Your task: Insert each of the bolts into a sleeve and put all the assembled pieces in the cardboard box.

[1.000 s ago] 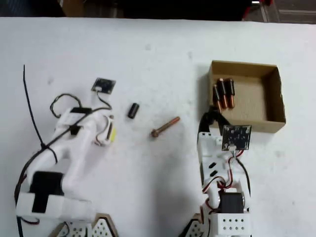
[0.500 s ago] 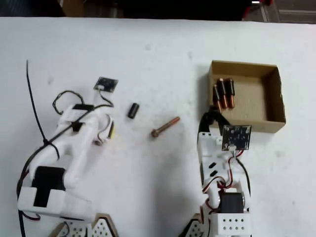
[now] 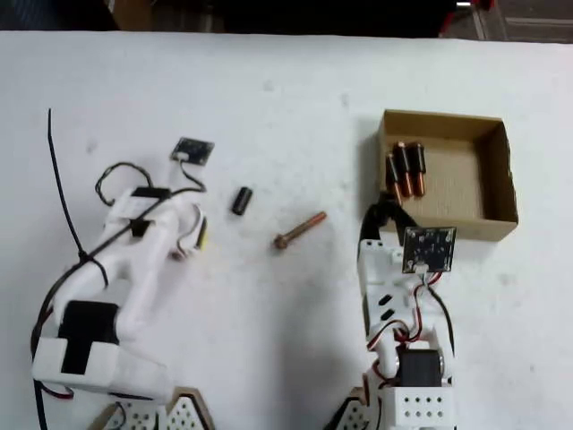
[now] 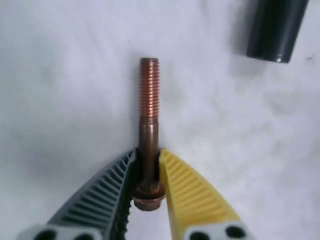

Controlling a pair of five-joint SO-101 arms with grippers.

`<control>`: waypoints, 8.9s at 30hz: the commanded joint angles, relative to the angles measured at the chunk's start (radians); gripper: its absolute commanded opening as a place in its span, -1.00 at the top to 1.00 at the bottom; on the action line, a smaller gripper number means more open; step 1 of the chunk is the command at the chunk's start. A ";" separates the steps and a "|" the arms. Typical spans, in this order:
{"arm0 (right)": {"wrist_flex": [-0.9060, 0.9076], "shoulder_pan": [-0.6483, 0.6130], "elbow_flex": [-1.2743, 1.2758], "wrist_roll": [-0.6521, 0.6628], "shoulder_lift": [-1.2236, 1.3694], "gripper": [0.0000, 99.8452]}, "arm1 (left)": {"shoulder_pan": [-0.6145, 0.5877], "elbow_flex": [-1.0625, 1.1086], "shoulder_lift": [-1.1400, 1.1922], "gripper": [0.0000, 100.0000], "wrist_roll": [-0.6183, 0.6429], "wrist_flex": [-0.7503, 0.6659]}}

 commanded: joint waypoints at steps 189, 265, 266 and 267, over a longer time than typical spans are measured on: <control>-0.001 0.015 0.008 -0.002 -0.004 0.97 | -0.128 -0.140 -0.025 0.78 0.029 0.244; -0.001 0.016 0.008 -0.002 -0.004 0.97 | -0.056 -0.124 -0.027 0.96 -0.315 0.153; -0.001 0.016 0.008 -0.002 -0.004 0.97 | -0.054 -0.126 -0.027 0.96 -0.316 0.152; -0.001 0.016 0.008 -0.002 -0.004 0.97 | -0.054 -0.133 -0.027 0.96 -0.316 0.152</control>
